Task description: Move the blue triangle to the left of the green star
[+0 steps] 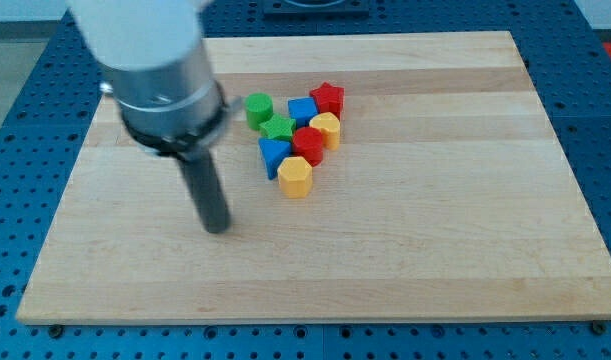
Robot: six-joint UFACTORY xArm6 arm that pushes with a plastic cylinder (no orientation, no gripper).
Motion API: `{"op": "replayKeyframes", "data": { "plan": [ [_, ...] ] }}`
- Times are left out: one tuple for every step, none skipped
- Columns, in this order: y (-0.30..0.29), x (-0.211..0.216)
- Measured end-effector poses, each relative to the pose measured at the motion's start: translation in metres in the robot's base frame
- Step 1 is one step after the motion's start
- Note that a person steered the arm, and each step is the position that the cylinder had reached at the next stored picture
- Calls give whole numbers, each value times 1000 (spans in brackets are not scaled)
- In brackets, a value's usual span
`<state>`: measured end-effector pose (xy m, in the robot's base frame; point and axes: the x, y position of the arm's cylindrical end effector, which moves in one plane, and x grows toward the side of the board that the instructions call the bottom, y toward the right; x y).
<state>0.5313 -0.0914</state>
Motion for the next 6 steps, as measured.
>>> {"op": "replayKeyframes", "data": {
  "plan": [
    [83,-3],
    [137,-33],
    [127,-81],
    [82,-93],
    [34,-83],
    [-1,-73]
  ]
}}
